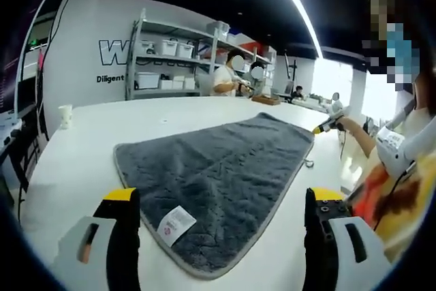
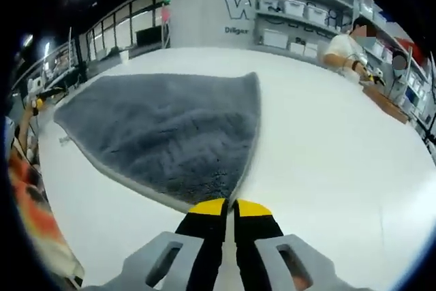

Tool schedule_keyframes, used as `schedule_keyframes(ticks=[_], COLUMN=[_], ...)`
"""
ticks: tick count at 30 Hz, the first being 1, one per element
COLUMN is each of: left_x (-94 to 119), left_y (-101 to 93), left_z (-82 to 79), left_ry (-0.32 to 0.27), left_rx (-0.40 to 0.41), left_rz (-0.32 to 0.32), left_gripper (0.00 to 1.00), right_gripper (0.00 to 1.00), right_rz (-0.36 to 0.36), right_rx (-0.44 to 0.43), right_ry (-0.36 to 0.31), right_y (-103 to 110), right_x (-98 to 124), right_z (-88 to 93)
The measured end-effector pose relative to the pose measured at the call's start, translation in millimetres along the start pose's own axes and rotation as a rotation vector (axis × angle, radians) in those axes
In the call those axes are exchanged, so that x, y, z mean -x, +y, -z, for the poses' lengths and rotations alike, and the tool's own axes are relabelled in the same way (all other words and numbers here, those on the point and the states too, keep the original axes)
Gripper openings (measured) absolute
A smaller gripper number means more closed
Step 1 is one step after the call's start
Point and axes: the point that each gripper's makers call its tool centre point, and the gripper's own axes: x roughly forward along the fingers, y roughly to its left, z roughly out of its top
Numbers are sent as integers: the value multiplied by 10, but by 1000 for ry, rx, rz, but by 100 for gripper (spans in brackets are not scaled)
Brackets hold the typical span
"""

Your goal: Open the folded towel by lifting each exposed corner and separating the folded layers until the towel lies flat within the target outline without major curled edges

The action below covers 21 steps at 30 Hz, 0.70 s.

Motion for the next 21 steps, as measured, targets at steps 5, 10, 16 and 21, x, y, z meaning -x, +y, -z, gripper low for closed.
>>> schedule_keyframes(ticks=[5,10,16,21], left_x=[67,144,242,293], left_y=[40,17,51,64], left_z=[61,128,213,247], left_ry=[19,23,33,39], left_rx=[-7,3,20,24], left_rz=[-31,-41,-61,-77], left_gripper=[100,100,100,100], right_gripper=[0,0,0,2], right_rz=[9,13,23,60], right_rx=[-6,-2,23,42], right_ry=[5,11,23,13], right_y=[-52,-73,-78,-100], right_x=[26,36,42,40], right_z=[34,47,58,25])
